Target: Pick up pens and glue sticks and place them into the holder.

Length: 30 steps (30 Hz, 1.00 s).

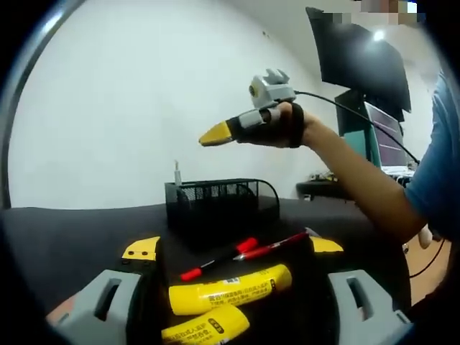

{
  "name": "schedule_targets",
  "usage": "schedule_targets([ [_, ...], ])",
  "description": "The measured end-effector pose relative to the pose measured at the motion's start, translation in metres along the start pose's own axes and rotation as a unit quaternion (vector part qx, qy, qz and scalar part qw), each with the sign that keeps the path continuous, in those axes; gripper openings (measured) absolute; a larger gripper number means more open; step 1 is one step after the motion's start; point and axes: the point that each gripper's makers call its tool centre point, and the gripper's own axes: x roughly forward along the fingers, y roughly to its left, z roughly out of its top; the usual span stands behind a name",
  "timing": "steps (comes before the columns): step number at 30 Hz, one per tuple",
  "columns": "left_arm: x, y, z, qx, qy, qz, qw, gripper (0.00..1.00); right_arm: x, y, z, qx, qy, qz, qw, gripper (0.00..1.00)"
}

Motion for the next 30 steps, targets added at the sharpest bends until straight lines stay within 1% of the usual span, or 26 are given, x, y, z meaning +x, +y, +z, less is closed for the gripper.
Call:
schedule_targets([
  [4,-0.002,0.001,0.004,-0.008,-0.005,0.001,1.0000,0.77,-0.005,0.012,0.003,-0.026,-0.004,0.020,0.9995,0.14],
  [5,-0.003,0.002,0.006,-0.010,-0.006,0.004,0.9999,0.77,-0.006,0.018,0.003,-0.036,-0.004,0.034,0.9988,0.14],
  [7,-0.008,0.005,0.010,-0.013,-0.008,0.011,0.9998,0.77,-0.008,0.026,0.000,-0.048,0.007,0.054,0.9974,0.15],
  [8,-0.013,0.007,0.009,-0.014,-0.003,0.015,0.9998,0.78,-0.008,0.031,-0.002,-0.061,0.013,0.063,0.9961,0.15],
  [10,-0.025,0.013,0.010,-0.012,-0.004,0.023,0.9996,0.80,-0.008,0.041,-0.007,-0.083,0.027,0.080,0.9930,0.15],
  [12,-0.036,0.022,0.010,-0.020,-0.003,0.033,0.9993,0.82,-0.006,0.055,-0.011,-0.110,0.040,0.098,0.9882,0.15],
  [14,-0.048,0.032,0.009,-0.031,-0.003,0.039,0.9988,0.85,-0.002,0.067,-0.013,-0.126,0.048,0.114,0.9842,0.15],
  [17,-0.058,0.043,0.007,-0.028,0.004,0.047,0.9985,0.87,0.005,0.082,-0.022,-0.157,0.072,0.136,0.9754,0.15],
  [20,-0.065,0.052,0.003,-0.025,0.011,0.048,0.9985,0.87,0.013,0.093,-0.033,-0.177,0.099,0.151,0.9675,0.15],
  [22,-0.067,0.055,0.000,-0.029,0.013,0.046,0.9985,0.87,0.017,0.097,-0.038,-0.180,0.109,0.158,0.9649,0.15],
  [26,-0.069,0.059,-0.009,-0.036,0.017,0.045,0.9982,0.87,0.026,0.107,-0.050,-0.188,0.133,0.182,0.9560,0.15],
  [28,-0.068,0.056,-0.006,-0.038,0.012,0.039,0.9984,0.88,0.029,0.109,-0.058,-0.194,0.149,0.184,0.9520,0.15],
  [30,-0.067,0.055,-0.006,-0.040,0.010,0.035,0.9985,0.88,0.032,0.110,-0.066,-0.206,0.169,0.184,0.9460,0.15],
])
